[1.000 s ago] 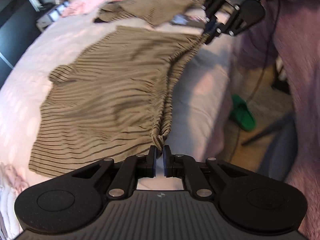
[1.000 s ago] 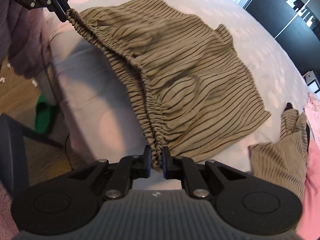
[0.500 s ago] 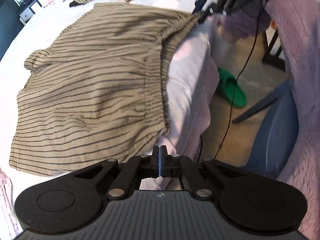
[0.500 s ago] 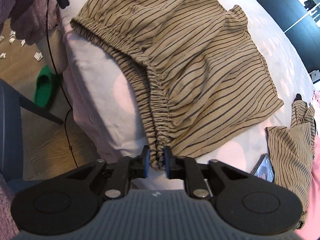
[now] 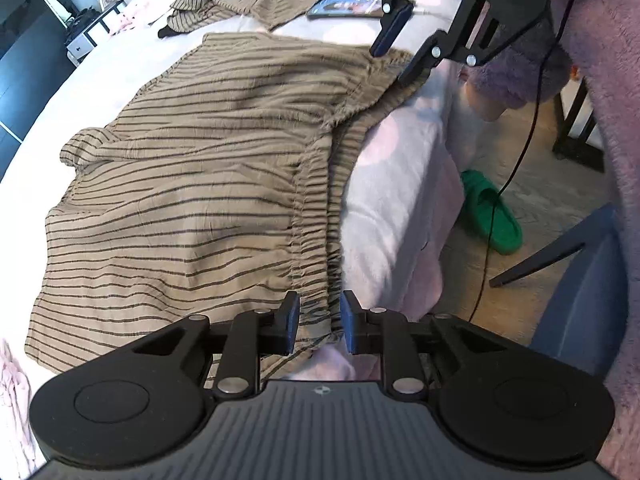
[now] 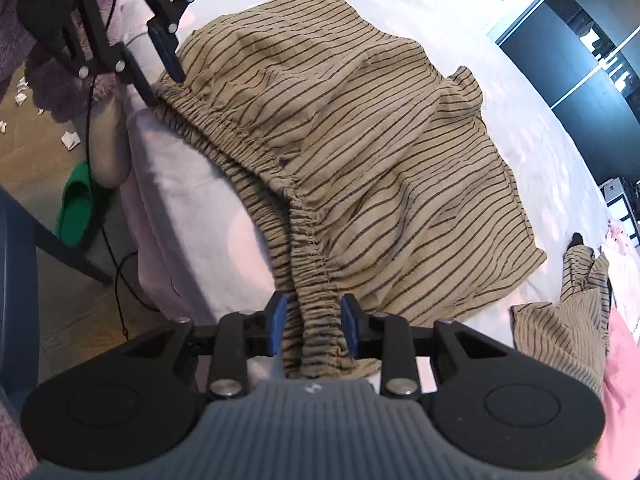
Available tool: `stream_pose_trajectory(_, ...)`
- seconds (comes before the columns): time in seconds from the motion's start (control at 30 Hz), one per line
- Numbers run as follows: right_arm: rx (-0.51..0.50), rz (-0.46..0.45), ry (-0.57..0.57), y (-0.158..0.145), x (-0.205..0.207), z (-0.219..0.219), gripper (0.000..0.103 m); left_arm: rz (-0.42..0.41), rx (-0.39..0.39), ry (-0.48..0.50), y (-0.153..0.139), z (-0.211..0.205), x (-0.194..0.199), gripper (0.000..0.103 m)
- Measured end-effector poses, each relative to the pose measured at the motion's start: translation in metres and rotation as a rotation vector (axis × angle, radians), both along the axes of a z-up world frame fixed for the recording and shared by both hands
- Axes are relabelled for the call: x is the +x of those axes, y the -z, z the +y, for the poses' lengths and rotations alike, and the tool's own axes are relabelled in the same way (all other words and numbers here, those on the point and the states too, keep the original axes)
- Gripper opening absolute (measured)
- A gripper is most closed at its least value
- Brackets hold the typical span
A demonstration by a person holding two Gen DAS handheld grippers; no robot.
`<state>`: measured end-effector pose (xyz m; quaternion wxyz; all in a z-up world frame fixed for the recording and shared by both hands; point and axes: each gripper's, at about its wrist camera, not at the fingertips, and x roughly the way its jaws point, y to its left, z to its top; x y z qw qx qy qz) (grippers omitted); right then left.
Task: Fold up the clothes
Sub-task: 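Lay the garment flat on the bed edge, waistband held by both tools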
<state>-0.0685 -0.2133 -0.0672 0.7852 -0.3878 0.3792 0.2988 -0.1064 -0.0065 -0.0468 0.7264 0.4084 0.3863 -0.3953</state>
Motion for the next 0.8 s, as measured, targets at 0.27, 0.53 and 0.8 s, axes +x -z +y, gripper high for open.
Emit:
stream_pose_trajectory(0.27, -0.051, 0.036, 0.019, 0.013, 0.011, -0.002, 0.007, 0.013, 0.005, -0.024, 0.002, 0.004, 0.005, 0.002)
stream_pose_trajectory(0.53, -0.032, 0.071, -0.040, 0.003, 0.002, -0.002, 0.005, 0.064, 0.040, 0.010, -0.006, 0.019, -0.004, 0.001)
stream_pose_trajectory(0.8, -0.034, 0.108, -0.001, 0.006, 0.012, -0.004, 0.012, 0.084, 0.016, -0.028, -0.004, 0.017, 0.004, 0.002)
